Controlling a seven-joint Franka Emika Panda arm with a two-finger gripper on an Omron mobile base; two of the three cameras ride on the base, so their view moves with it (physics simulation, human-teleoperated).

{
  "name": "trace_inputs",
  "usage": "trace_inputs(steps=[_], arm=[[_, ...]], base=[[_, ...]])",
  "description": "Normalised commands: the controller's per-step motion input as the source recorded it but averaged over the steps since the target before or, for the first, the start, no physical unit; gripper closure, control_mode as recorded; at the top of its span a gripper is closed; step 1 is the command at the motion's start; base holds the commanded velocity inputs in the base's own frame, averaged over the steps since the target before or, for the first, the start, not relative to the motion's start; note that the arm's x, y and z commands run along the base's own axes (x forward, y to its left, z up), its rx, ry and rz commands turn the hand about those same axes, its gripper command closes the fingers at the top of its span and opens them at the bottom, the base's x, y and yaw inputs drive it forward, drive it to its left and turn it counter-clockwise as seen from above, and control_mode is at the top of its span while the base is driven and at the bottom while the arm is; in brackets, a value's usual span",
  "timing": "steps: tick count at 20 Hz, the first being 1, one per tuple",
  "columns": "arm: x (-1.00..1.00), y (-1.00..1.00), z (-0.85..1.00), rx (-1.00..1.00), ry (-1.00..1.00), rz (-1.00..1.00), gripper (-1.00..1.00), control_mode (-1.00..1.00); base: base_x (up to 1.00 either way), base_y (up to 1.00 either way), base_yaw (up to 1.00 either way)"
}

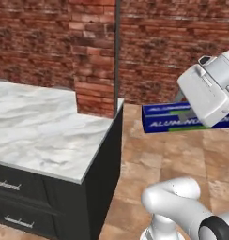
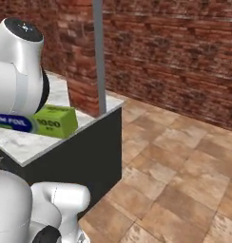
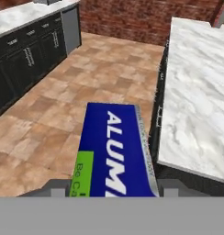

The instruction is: Retrieve the tupperware and aluminum foil from the cabinet and place them on the dining counter near the plate with sweet potato and lemon wedge to prepare for storing leftovers.

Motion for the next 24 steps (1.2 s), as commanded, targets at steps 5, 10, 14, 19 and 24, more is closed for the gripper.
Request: trace_inputs(steps=[5, 10, 14, 19, 24], arm=[[0.0, 0.0, 0.0, 0.0, 0.0, 0.0, 1.0, 1.0], [0.0, 0.0, 0.0, 0.0, 0.0, 0.0, 1.0, 1.0], [0.0, 0.0, 0.0, 0.0, 0.0, 0.0, 1.0, 1.0], [0.0, 0.0, 0.0, 0.0, 0.0, 0.0, 1.0, 1.0], [0.0, 0.0, 0.0, 0.0, 0.0, 0.0, 1.0, 1.0]], base=[[0.98, -0.56, -0.49], [1.0, -0.54, -0.44], [1.0, -0.52, -0.38], [1.0, -0.29, -0.27], [1.0, -0.03, 0.02]])
